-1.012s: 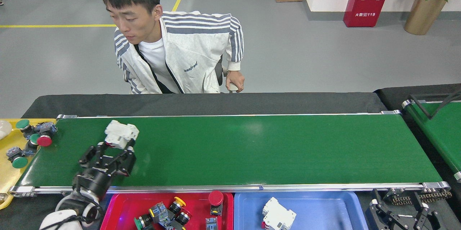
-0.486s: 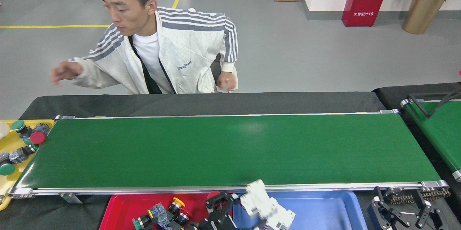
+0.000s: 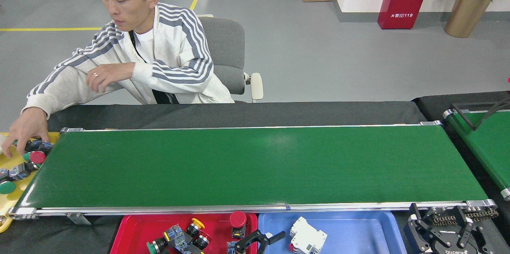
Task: Pick switch part from conveyor to tray
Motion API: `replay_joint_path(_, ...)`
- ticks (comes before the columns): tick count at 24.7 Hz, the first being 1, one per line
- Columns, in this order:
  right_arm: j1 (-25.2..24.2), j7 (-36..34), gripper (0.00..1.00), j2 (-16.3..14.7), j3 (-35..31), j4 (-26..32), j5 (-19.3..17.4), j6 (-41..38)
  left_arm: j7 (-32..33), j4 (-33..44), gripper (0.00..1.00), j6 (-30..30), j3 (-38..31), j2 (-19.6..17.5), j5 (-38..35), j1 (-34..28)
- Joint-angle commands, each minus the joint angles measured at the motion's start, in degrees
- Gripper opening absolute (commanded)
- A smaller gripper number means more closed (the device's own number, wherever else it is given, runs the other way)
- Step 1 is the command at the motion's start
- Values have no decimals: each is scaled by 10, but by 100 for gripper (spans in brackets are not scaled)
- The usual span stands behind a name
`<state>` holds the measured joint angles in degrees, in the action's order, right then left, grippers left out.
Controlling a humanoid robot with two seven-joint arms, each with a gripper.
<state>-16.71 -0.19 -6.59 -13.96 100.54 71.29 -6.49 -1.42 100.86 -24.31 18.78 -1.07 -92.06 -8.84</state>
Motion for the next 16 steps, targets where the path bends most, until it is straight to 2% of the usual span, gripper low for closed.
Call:
replay_joint_path(1,5,-1,99,-4,-5,9,-2,-2,-25,10,100,37,-101,12,6,-6)
replay_joint_path(4,5,0,99,-4,-4,9,-2,-2,-34,2,100,28,-280,10,37,-19)
replay_joint_path(7,5,0,99,-4,-4,9,-2,-3,-32,-40,100,-10,-387,-2,74,-31)
replay_joint_path(10,5,0,99,-3,-4,9,-2,-3,-32,-58,100,-29,-434,-7,75,-47)
replay_joint_path(16,4,0,99,-2,-4,9,-2,-3,-32,-56,100,-29,-438,-16,76,-54)
